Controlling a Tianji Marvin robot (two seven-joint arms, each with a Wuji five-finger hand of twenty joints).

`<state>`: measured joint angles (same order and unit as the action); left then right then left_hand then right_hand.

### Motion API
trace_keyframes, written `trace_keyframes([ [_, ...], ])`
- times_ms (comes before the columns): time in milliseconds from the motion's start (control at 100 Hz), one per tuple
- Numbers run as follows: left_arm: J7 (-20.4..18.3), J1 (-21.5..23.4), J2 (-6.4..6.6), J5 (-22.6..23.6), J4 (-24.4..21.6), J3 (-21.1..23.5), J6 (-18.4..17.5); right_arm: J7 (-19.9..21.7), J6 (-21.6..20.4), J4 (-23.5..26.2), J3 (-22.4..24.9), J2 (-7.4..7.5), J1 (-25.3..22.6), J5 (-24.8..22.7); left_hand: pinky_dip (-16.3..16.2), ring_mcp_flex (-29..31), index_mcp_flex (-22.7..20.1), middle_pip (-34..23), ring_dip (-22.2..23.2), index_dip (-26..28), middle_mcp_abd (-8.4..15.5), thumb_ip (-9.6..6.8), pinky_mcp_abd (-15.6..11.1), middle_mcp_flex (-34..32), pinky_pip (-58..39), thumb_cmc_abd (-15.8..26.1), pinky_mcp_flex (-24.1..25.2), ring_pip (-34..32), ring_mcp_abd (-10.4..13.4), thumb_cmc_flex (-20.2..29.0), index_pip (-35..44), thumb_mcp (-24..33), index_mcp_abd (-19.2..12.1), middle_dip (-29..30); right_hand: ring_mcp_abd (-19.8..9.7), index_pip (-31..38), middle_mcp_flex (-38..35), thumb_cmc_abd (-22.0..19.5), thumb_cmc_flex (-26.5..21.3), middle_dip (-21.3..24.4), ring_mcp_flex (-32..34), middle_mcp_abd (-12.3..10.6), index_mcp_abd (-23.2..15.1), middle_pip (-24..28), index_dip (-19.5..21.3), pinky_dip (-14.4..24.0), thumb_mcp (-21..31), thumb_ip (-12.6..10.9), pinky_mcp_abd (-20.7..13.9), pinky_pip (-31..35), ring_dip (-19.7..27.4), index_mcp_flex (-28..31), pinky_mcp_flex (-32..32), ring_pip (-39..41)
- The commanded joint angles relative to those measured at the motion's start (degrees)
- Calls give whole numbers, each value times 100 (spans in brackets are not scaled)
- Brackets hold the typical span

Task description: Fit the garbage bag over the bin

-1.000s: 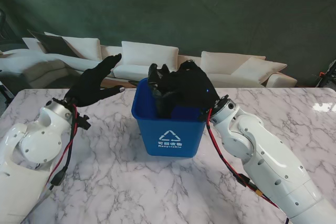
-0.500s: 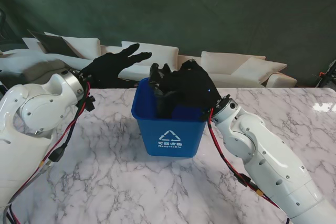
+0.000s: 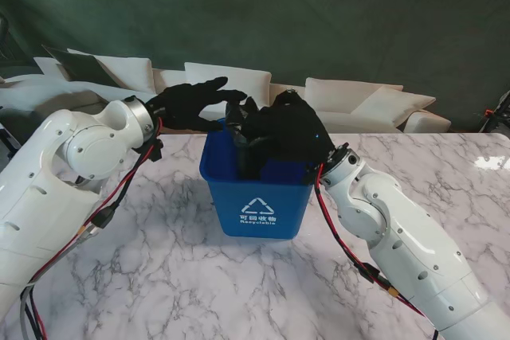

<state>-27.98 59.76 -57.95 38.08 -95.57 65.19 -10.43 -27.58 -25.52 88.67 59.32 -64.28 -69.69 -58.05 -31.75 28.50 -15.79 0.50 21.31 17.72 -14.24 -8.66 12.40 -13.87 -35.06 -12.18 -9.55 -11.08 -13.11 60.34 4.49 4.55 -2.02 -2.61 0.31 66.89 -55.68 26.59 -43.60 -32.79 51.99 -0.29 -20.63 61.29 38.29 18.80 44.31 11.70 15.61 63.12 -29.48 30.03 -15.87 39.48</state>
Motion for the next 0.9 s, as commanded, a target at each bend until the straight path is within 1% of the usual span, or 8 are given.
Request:
trace_keyframes([
  [0,129,-1,-107,-43,120,-53,87,18,4,29,11,-8,-9,-13,-17,195,-346,-108,94,314,-113,245,-24,-325,-206,200,-15,-139,79,301,325,-148,-250,-216,-100,132,20,-339,-322,30,22,-57,-275,169,-5,18,2,-12,84,-69,57,-78,74,-38],
  [130,408,11,-168,-133,189,-148,126,47,12,13,10,-5,-25,-1,-84,408,-1067,-551,251,1297,157,299,118,-997,-469,330,-8,-258,153,380,1229,-255,-274,-709,-103,132,22,-342,-321,29,22,-62,-275,168,-5,15,-1,-14,94,-75,55,-78,84,-38],
  [220,518,15,-182,-64,205,-166,49,47,28,7,-11,-8,-27,7,-120,551,-1494,-1097,457,2363,626,384,206,-1676,-549,28,22,-387,234,564,1815,-160,-327,-1331,-100,128,26,-346,-325,31,22,-59,-274,165,-9,14,-1,-17,101,-77,55,-81,87,-39],
  [400,782,27,-229,-18,239,-168,-3,44,71,-32,-66,-14,-11,27,-306,1389,-2141,-1967,1368,2467,1073,384,297,-3441,-1109,51,-219,-1217,315,735,3195,-155,26,-4074,-98,113,27,-363,-325,30,20,-57,-265,163,-24,12,-11,-19,114,-79,54,-86,96,-40],
  [620,912,-47,-254,14,331,-240,-81,56,92,-57,-90,-7,-37,15,-272,1715,-2156,-2637,2210,2381,919,336,247,-3877,-1472,-58,-409,-2165,336,783,3525,-47,289,-4742,-56,-100,76,-498,-266,81,-26,-109,-29,-15,-478,7,-313,-126,124,-97,67,-150,145,-85],
  [740,982,-93,-260,109,368,-258,-136,304,112,71,-1,34,-159,11,-260,1727,-2174,-2713,2270,2389,917,324,171,-3900,-1542,-77,-470,-2258,353,805,3591,-19,296,-4733,138,-912,787,-542,859,154,-490,-18,789,-814,-1545,9,-875,-432,223,-208,162,-631,402,-405],
  [800,998,-109,-262,136,367,-251,-139,483,140,169,60,61,-242,9,-257,1719,-2175,-2722,2275,2378,926,320,145,-3908,-1566,-84,-485,-2269,353,807,3604,-12,288,-4722,247,-1969,1262,-657,1416,238,-844,89,1248,-1201,-1122,36,-850,-777,277,-315,265,-634,583,-629],
  [890,1004,-138,-258,227,361,-235,-147,807,264,370,162,91,-405,67,-250,1729,-2180,-2732,2279,2365,923,322,104,-3912,-1597,-86,-508,-2291,352,810,3633,-5,272,-4711,315,-2704,2061,-635,1859,460,-1311,253,1611,-1684,-1171,32,-1240,-820,343,-468,348,-1066,882,-838],
])
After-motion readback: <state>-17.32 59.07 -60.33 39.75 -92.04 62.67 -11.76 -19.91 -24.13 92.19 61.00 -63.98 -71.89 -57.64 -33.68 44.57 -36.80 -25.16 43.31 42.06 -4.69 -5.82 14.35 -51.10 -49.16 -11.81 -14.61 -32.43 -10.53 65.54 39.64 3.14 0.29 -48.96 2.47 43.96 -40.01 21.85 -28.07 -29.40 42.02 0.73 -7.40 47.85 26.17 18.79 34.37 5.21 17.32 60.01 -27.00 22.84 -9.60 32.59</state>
